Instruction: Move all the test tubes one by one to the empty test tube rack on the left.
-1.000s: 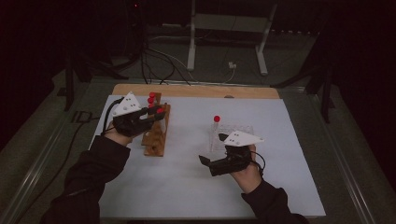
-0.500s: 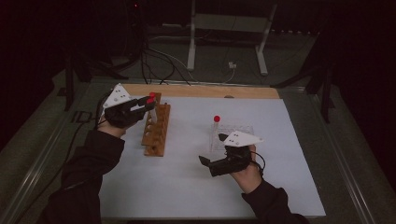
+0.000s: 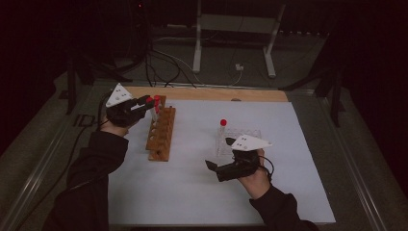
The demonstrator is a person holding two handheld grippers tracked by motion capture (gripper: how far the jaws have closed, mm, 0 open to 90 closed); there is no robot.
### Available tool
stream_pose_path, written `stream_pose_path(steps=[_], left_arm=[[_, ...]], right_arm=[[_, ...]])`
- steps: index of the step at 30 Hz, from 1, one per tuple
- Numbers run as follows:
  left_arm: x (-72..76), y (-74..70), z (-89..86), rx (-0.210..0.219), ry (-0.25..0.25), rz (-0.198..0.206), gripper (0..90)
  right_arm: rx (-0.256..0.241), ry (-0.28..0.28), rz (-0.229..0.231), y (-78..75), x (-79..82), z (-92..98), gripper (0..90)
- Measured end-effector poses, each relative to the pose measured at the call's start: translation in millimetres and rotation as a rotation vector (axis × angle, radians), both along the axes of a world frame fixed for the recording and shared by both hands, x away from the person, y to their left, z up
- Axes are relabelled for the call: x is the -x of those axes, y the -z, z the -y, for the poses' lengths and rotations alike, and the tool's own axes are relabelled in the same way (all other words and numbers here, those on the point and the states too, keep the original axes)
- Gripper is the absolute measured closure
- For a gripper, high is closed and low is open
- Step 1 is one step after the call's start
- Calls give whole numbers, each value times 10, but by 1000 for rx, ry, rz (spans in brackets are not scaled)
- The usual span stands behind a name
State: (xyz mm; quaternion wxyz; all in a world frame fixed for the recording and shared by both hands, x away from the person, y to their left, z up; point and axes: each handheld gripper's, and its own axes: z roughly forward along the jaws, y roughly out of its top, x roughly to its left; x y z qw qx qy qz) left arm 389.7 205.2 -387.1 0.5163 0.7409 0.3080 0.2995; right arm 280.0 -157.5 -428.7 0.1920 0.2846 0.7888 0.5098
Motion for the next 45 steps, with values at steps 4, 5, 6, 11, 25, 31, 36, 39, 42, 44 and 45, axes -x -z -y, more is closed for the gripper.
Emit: stream_pose_path(steps=[4, 5, 6, 11, 25, 31, 36, 39, 42, 44, 45], left_arm=[[-43, 69, -11, 1, -16, -8, 717], [-55, 86, -20, 12, -15, -15, 717], [-62, 105, -20, 11, -18, -19, 717], [-85, 194, -15, 6, -21, -34, 717], [-141, 473, 16, -8, -29, -84, 717], [-154, 559, 22, -9, -31, -101, 716], [-163, 609, 29, -19, -34, -113, 716], [-164, 624, 38, -37, -37, -118, 716], [-161, 647, 48, -50, -37, -123, 715], [-157, 660, 39, -44, -37, -124, 715], [-156, 660, 32, -44, -42, -125, 715]], right_arm=[[-6, 0, -2, -1, -3, 11, 0], [-5, -1, -2, -1, -3, 11, 0], [-3, 0, 0, 0, -3, 11, 0], [-6, 0, -6, 9, -6, 10, 0], [0, -1, -10, 23, -12, 11, 0], [-4, -4, -14, 27, -14, 11, 0], [-2, -4, -14, 28, -16, 13, 0], [-3, -5, -16, 27, -17, 14, 0], [-4, -5, -17, 27, -17, 15, 0], [-5, -5, -17, 27, -18, 18, 0], [-5, -5, -17, 27, -18, 19, 0]])
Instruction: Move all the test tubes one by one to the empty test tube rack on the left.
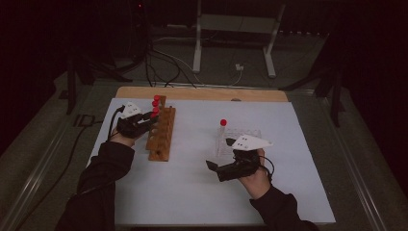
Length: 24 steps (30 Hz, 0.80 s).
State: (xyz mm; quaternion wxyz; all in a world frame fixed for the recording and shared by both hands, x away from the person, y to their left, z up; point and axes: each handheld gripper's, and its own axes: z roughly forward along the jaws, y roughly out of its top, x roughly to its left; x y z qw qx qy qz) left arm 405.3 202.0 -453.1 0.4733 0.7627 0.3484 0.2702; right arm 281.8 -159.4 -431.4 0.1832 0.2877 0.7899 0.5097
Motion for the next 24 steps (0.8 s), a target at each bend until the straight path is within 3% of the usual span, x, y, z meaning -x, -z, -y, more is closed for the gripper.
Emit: stream_pose_path(steps=[5, 11, 14, 18, 24], left_arm=[[7, -4, 12, -12, 6, -1, 713], [2, -13, 13, -1, 14, -35, 681], [35, -9, 21, -16, 30, -48, 584], [113, -70, -3, 5, 43, -48, 466], [289, -199, -22, 27, 64, -50, 193]], right_arm=[[1, 0, 0, -6, 4, 0, 0], [-3, 0, 1, -20, 5, 7, 0], [-6, -5, -1, -37, 5, 18, 0], [-11, -1, -5, -48, -2, 36, 0], [-17, 2, -1, -69, -6, 57, 0]])
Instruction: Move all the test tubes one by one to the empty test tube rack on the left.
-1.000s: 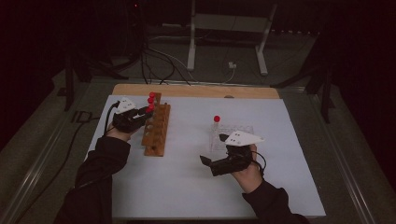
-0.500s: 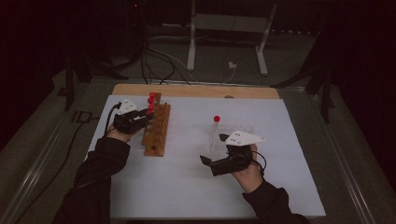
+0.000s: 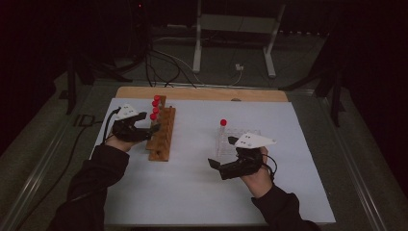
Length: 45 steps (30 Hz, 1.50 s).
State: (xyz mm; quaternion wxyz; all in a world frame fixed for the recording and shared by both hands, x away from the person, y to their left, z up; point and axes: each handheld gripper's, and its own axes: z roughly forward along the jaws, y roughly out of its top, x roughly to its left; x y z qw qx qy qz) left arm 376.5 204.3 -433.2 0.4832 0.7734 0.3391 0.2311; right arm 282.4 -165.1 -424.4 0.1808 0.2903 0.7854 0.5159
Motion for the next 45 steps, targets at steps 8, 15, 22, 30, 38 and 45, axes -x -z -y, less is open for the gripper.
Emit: stream_pose_path(steps=[8, 15, 22, 30, 38, 45], left_arm=[[298, -116, 57, 17, 87, -7, 26], [566, -185, 165, 73, 199, 0, 19], [727, -138, 317, 82, 273, -7, 19], [788, -39, 418, 89, 310, -15, 19], [825, 8, 462, 79, 326, -17, 19], [858, 15, 495, 77, 341, -15, 19]], right_arm=[[-2, 3, 3, -28, -16, 16, 0], [-2, 4, 14, -103, -55, 14, 0], [-8, 19, 22, -186, -154, 32, 0], [-14, 55, 22, -253, -333, 79, 0], [-14, 65, -6, -199, -533, 132, 0], [-10, 102, -39, -117, -702, 172, 0]])
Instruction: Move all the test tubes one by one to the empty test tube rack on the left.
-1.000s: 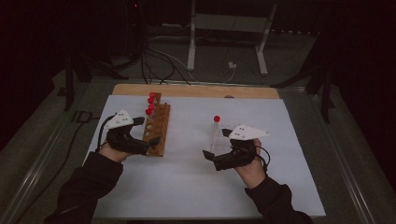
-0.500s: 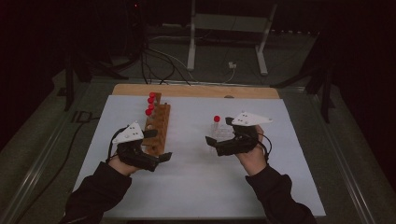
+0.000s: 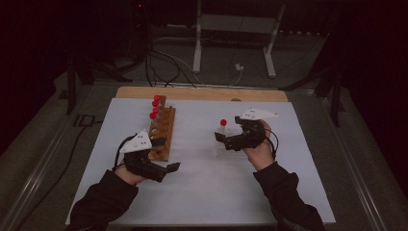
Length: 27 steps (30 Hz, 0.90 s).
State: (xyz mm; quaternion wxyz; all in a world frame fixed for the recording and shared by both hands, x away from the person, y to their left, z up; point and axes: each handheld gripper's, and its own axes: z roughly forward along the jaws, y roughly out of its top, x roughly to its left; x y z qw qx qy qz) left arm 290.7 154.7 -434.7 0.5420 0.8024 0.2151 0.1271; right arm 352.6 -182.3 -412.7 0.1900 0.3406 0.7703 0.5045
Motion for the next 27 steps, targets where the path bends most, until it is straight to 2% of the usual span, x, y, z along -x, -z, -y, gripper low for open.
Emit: stream_pose_path(steps=[6, 15, 16, 19, 21, 23, 27], left_arm=[[10, 3, 22, -7, 7, 1, 19], [14, -1, 23, -7, 10, -2, 19], [13, 2, 27, -13, 12, -1, 19], [12, 14, 29, -16, 13, -3, 19], [17, 14, 30, -15, 17, -4, 19], [21, 10, 31, -12, 13, -1, 19], [20, 5, 26, -8, 14, -2, 19]], right_arm=[[28, 52, -24, 103, -118, 40, 0], [104, 104, -72, 262, -212, 58, 9], [112, 103, -77, 277, -219, 57, 54], [136, 124, -84, 319, -245, 41, 81], [152, 141, -87, 348, -262, 23, 147], [173, 144, -91, 377, -279, 1, 169], [218, 143, -91, 426, -318, -37, 336]])
